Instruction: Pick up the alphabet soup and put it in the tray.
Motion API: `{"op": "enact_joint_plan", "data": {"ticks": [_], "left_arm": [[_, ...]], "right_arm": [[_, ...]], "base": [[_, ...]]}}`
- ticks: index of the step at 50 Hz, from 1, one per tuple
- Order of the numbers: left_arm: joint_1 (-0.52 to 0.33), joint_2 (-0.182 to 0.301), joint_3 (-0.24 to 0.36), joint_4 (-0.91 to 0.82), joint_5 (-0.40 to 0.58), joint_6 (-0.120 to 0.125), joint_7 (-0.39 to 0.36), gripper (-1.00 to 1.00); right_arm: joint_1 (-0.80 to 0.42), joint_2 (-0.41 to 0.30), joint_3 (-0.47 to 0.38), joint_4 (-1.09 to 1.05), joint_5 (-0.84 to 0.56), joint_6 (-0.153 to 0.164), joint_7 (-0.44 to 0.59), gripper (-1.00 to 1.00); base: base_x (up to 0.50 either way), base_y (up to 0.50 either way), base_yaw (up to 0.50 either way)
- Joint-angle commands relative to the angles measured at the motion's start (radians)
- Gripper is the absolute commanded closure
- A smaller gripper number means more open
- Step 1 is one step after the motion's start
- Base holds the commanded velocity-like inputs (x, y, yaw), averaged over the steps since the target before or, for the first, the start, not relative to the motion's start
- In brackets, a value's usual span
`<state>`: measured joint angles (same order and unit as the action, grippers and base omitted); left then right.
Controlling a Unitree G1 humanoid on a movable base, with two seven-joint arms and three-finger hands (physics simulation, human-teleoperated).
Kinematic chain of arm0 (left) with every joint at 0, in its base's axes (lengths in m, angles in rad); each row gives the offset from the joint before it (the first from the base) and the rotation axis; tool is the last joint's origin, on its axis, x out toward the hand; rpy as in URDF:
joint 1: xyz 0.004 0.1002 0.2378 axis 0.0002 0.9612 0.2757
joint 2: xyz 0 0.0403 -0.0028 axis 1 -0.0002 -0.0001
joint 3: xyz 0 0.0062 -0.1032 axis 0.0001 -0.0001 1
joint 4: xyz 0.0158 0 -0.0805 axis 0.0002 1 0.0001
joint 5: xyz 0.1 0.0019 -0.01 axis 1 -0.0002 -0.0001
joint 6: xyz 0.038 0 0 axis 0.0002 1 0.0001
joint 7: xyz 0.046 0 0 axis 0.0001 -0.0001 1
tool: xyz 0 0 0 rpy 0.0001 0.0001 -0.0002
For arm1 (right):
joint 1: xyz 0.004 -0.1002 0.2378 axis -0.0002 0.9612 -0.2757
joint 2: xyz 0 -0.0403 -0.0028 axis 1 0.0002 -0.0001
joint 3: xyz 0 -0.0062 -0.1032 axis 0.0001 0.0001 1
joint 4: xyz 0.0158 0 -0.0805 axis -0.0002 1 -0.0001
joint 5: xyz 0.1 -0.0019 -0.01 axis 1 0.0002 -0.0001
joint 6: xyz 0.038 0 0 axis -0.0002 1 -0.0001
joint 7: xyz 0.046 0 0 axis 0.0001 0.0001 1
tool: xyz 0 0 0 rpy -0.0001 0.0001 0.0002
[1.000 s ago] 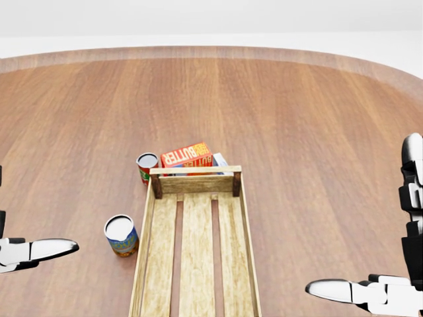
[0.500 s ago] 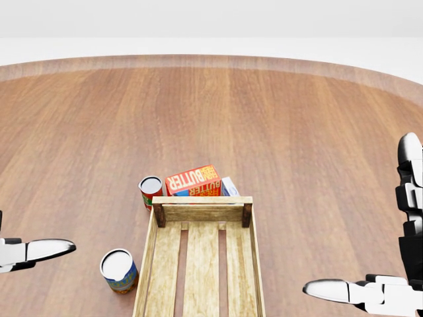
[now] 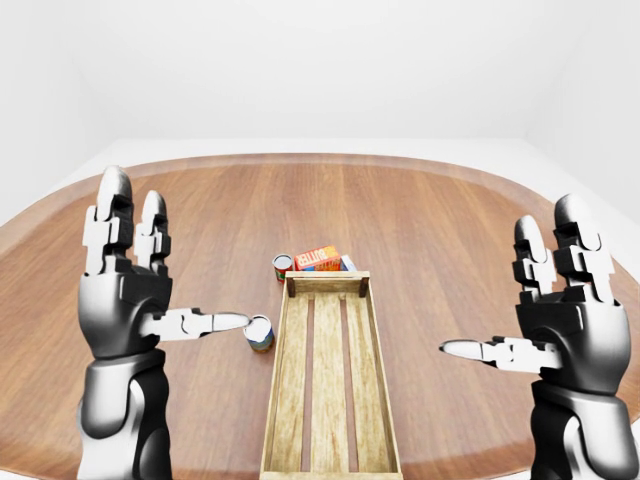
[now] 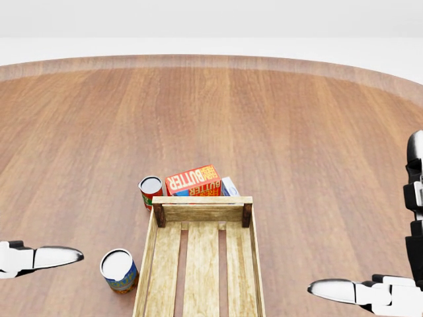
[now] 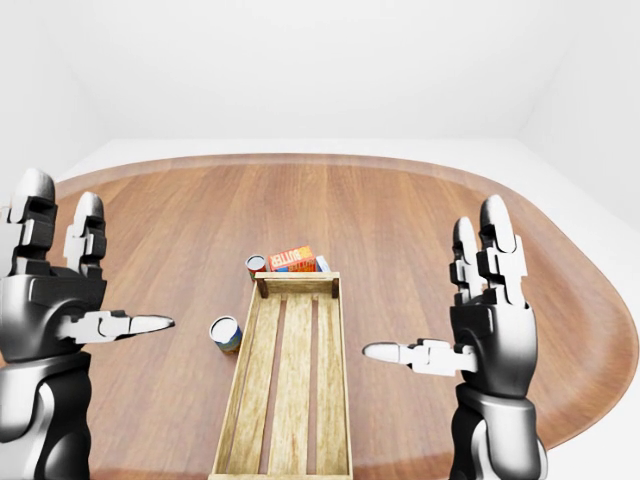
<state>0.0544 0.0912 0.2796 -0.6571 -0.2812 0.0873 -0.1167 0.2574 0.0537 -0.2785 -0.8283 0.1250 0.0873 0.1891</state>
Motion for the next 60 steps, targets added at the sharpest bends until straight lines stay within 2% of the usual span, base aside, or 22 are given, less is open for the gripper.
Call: {"op": "enact_joint_plan", "data": {"ticks": [1, 2, 6, 7, 8, 11, 12, 14, 19, 21, 22, 23, 28, 30, 31, 32, 33, 34, 42, 45, 53, 60], "left_arm": [[-0.047, 0.087, 0.010, -0.080, 0.251, 0.000, -0.161, -1.00], [-0.045, 0.105, -0.002, -0.059, 0.316, 0.000, -0.197, -1.00], [-0.046, 0.116, -0.021, 0.041, 0.515, 0.000, -0.305, -1.00], [-0.049, 0.104, -0.014, 0.043, 0.529, 0.000, -0.320, -1.00], [-0.074, 0.119, -0.004, 0.062, 0.549, 0.000, -0.359, -1.00], [-0.109, 0.137, 0.009, 0.151, 0.617, 0.000, -0.357, -1.00], [-0.129, 0.161, -0.015, 0.255, 0.655, 0.000, -0.395, -1.00], [-0.162, 0.180, -0.026, 0.366, 0.725, 0.000, -0.384, -1.00], [-0.199, 0.198, -0.044, 0.476, 0.831, 0.000, -0.429, -1.00], [-0.219, 0.218, -0.055, 0.540, 0.868, -0.051, -0.441, -1.00], [-0.240, 0.223, -0.057, 0.575, 0.883, -0.054, -0.445, -1.00], [-0.259, 0.224, -0.055, 0.594, 0.891, -0.047, -0.445, -1.00], [-0.322, 0.255, -0.084, 0.719, 0.949, -0.103, -0.465, -1.00], [-0.336, 0.256, -0.085, 0.738, 0.962, -0.095, -0.473, -1.00], [-0.340, 0.259, -0.085, 0.743, 0.965, -0.102, -0.474, -1.00], [-0.347, 0.267, -0.090, 0.765, 0.971, -0.124, -0.475, -1.00], [-0.350, 0.276, -0.094, 0.785, 0.984, -0.159, -0.464, -1.00], [-0.350, 0.280, -0.097, 0.801, 0.996, -0.175, -0.461, -1.00], [-0.394, 0.285, -0.112, 0.918, 1.032, -0.175, -0.484, -1.00], [-0.406, 0.285, -0.131, 0.994, 1.059, -0.175, -0.434, -1.00], [-0.428, 0.282, -0.139, 1.036, 1.072, -0.175, -0.441, -1.00], [-0.489, 0.280, -0.176, 1.204, 1.096, -0.175, -0.380, -1.00]], "right_arm": [[0.005, 0.004, -0.006, -0.023, 0.013, 0.000, 0.005, -0.97], [0.006, 0.005, -0.006, -0.032, 0.014, 0.000, 0.006, -0.97], [0.011, 0.008, -0.023, -0.052, 0.027, 0.000, 0.011, -0.96], [0.011, 0.009, -0.025, -0.052, 0.026, 0.000, 0.013, -0.96], [0.011, 0.010, -0.031, -0.057, 0.031, 0.000, 0.014, -0.97], [0.007, 0.014, -0.025, -0.057, 0.026, 0.000, 0.011, -0.97], [0.007, 0.014, -0.009, -0.058, 0.018, 0.000, 0.010, -0.96], [0.010, 0.013, -0.003, -0.064, 0.017, 0.000, 0.007, -0.97], [0.011, 0.013, -0.016, -0.079, 0.030, 0.000, 0.010, -0.97], [0.014, 0.014, -0.014, -0.088, 0.031, 0.000, 0.010, -0.97], [0.014, 0.015, -0.014, -0.094, 0.033, 0.000, 0.011, -0.97], [0.014, 0.015, -0.015, -0.098, 0.033, 0.000, 0.011, -0.97], [0.016, 0.019, -0.035, -0.117, 0.045, 0.000, 0.016, -0.97], [0.017, 0.021, -0.036, -0.119, 0.046, 0.000, 0.018, -0.97], [0.017, 0.022, -0.037, -0.120, 0.046, 0.000, 0.019, -0.97], [0.017, 0.022, -0.035, -0.118, 0.043, 0.000, 0.020, -0.97], [0.016, 0.022, -0.029, -0.114, 0.037, 0.000, 0.020, -0.97], [0.014, 0.022, -0.025, -0.110, 0.033, 0.000, 0.018, -0.97], [0.014, 0.020, -0.035, -0.114, 0.035, 0.000, 0.015, -0.96], [0.015, 0.021, -0.035, -0.120, 0.032, 0.000, 0.018, -0.97], [0.011, 0.020, -0.032, -0.111, 0.025, 0.000, 0.014, -0.97], [0.013, 0.022, -0.045, -0.122, 0.034, 0.000, 0.017, -0.97]], "base": [[0.00, 0.00, 0.00], [0.00, 0.00, 0.00], [0.00, 0.00, 0.00], [0.00, 0.00, 0.00], [0.00, 0.00, 0.00], [0.00, 0.00, 0.00], [0.00, 0.00, 0.00], [0.00, 0.00, 0.00], [0.00, 0.00, 0.00], [0.00, 0.00, 0.00], [0.00, 0.00, 0.00], [0.00, 0.00, 0.00], [0.00, 0.00, 0.00], [0.00, 0.00, 0.00], [0.00, 0.00, 0.00], [0.00, 0.00, 0.00], [0.00, 0.00, 0.00], [0.00, 0.00, 0.00], [0.00, 0.00, 0.00], [0.00, 0.00, 0.00], [0.00, 0.00, 0.00], [0.00, 0.00, 0.00]]}}
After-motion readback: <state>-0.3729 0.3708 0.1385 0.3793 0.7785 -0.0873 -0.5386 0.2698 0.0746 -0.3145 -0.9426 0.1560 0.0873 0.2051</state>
